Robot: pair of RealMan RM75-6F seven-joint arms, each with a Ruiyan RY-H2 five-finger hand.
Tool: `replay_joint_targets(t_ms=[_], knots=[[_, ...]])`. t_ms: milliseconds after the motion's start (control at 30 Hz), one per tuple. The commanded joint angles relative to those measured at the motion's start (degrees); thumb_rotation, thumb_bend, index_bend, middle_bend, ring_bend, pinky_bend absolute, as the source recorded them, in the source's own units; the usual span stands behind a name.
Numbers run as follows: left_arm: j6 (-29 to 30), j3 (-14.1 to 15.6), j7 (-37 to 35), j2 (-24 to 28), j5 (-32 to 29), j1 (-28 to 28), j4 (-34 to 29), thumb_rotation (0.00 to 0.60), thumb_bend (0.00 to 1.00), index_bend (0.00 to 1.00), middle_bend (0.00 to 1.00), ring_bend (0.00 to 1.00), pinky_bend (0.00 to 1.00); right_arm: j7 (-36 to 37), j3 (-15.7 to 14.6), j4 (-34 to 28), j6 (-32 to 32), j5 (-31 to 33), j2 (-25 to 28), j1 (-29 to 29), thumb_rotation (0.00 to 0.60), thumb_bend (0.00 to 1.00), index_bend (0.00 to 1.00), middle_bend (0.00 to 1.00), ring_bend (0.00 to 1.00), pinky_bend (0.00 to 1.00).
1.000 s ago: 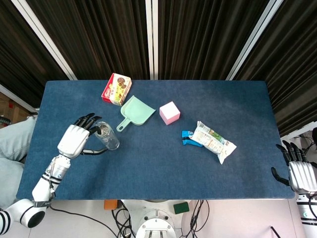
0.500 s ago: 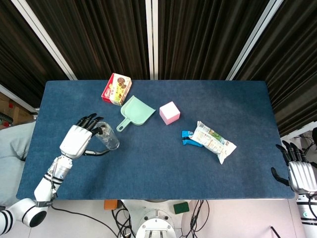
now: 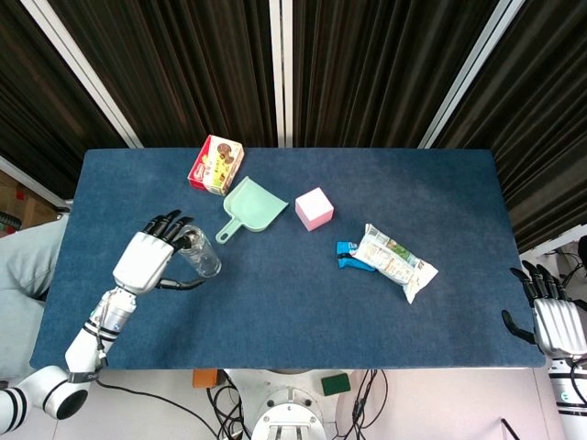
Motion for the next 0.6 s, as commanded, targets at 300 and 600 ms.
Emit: replay_joint_targets(t_ms=[300, 600], knots=[[-0.43, 0.0, 1.65, -0.08, -0.05, -0.3, -0.19, 0.037, 0.0, 0.49, 0.16, 0.09, 0.21, 0.16, -0.15, 0.42, -0.27, -0.01, -0.24, 0.03, 0.6, 0.33, 0.15, 0.04, 0.0, 0.11], [-0.87, 0.06, 2.75, -0.41, -0.17, -0.54, -0.11, 0.04, 0.0, 0.49, 0.16, 0.09, 0.21, 0.25, -0.18, 0.56, -0.49, 0.08, -0.34, 0.07, 0.6, 0.33, 0.15, 0.04, 0.0, 0.11]])
